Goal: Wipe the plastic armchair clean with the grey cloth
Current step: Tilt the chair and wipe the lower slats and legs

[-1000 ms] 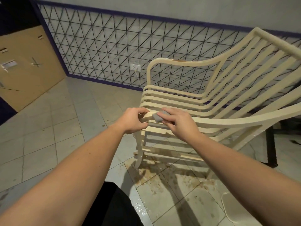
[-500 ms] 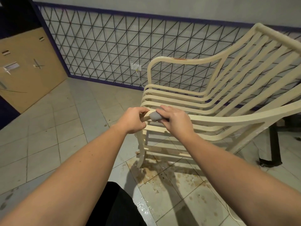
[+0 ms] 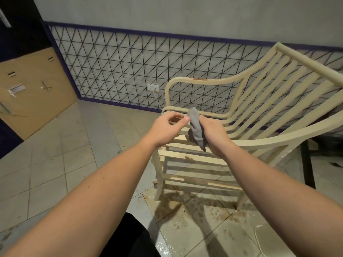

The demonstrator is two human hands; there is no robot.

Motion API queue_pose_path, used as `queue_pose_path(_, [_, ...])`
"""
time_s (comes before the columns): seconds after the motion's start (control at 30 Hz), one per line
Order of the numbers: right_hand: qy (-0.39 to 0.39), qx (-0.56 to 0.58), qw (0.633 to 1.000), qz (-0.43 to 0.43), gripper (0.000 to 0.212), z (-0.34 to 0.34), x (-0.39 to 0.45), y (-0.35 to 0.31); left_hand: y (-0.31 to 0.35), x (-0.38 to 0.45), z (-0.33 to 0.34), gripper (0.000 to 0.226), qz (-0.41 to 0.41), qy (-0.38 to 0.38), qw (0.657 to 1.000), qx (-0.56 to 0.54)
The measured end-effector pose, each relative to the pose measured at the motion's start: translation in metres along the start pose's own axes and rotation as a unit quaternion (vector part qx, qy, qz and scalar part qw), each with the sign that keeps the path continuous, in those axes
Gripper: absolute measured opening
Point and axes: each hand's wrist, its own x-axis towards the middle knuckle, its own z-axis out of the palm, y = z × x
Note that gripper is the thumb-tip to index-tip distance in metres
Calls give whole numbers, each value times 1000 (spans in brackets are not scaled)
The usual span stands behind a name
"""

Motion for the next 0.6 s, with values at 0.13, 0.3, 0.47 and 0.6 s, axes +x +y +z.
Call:
queue_pose_path(0.13, [-26,79,996,-40,18,6,-9,-9,14,1,4,22,-12,17,999,-47])
queue_pose_path(0.3, [-90,-34,994,-59,4,3,-12,-21,9,2,-19,6,-16,38,998,-43])
queue_pose_path(0.47, [-68,27,997,-14,8,18,-5,-39,8,-6,-34,41,95,138,977,135])
queue_pose_path(0.6, [-167,135,977,16,25,38,-2,-62,1,-14,-36,43,55,53,992,102])
